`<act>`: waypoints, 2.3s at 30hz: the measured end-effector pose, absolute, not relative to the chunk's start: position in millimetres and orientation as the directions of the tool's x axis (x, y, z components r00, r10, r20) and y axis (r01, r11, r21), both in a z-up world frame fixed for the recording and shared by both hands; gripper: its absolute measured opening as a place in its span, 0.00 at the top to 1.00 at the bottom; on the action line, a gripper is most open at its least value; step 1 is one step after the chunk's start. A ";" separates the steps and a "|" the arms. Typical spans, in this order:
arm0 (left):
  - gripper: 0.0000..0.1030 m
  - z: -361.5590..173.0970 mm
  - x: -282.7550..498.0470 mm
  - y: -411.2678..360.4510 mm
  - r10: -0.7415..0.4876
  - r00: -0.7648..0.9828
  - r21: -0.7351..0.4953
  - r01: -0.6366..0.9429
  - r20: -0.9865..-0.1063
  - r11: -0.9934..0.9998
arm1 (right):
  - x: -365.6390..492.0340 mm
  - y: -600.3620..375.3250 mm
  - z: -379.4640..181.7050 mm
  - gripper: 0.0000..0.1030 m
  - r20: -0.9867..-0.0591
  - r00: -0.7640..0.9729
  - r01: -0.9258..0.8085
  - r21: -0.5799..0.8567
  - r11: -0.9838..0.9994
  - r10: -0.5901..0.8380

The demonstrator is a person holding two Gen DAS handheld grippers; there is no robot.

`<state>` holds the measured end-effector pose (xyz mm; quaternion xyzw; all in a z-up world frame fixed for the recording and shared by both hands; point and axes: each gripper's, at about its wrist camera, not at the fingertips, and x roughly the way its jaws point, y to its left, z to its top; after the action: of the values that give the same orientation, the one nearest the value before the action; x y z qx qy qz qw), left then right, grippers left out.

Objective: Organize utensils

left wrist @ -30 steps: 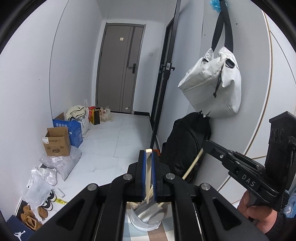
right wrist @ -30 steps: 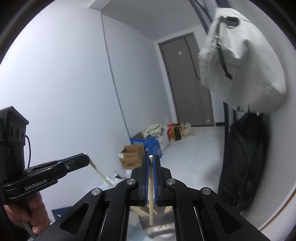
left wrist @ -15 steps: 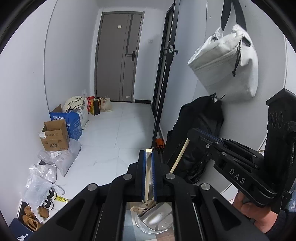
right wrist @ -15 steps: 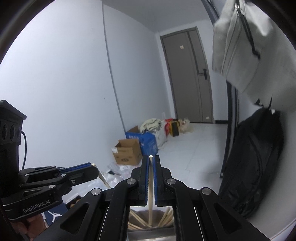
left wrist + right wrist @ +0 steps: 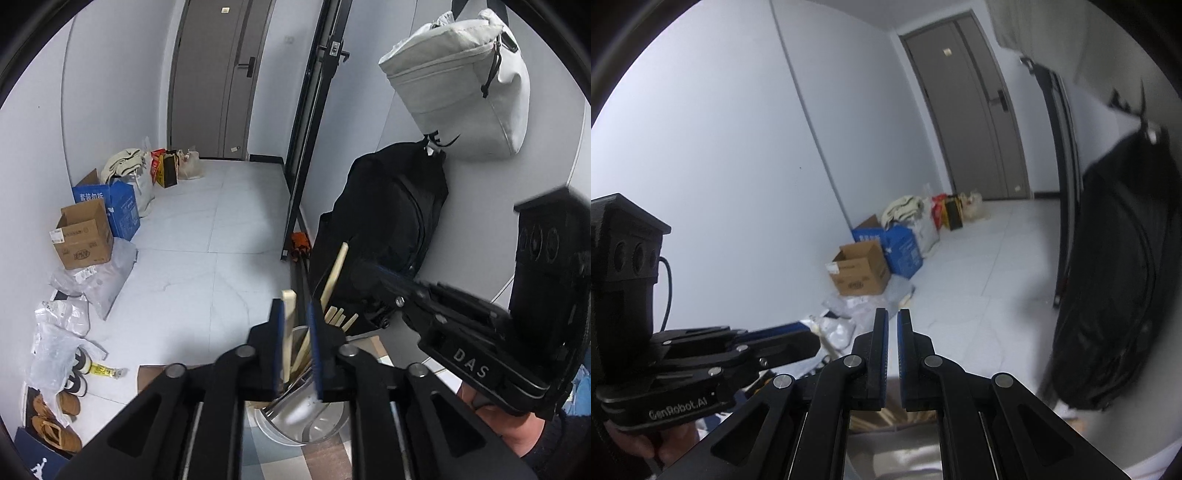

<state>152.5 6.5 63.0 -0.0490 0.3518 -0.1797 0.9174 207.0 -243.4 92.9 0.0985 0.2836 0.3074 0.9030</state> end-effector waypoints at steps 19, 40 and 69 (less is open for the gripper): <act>0.69 70.8 125.4 10.6 -0.353 0.731 -0.224 0.272 -0.585 0.936 | 163.8 -286.8 97.3 0.66 -0.410 0.686 -0.458 0.399 0.794 0.602; 0.21 82.9 56.8 7.6 -0.184 0.857 -0.166 0.118 -0.481 0.979 | 76.7 -318.2 116.0 0.09 -0.302 0.757 -0.439 0.422 0.794 0.579; 0.12 81.2 24.8 3.7 -0.095 0.882 -0.117 0.046 -0.461 0.992 | 49.1 -318.2 126.2 0.00 -0.279 0.780 -0.451 0.369 0.812 0.560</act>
<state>24.8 3.8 81.2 -0.0513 0.2401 -0.0362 0.9687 49.1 -318.2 126.2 0.1424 0.1911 0.2711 0.9326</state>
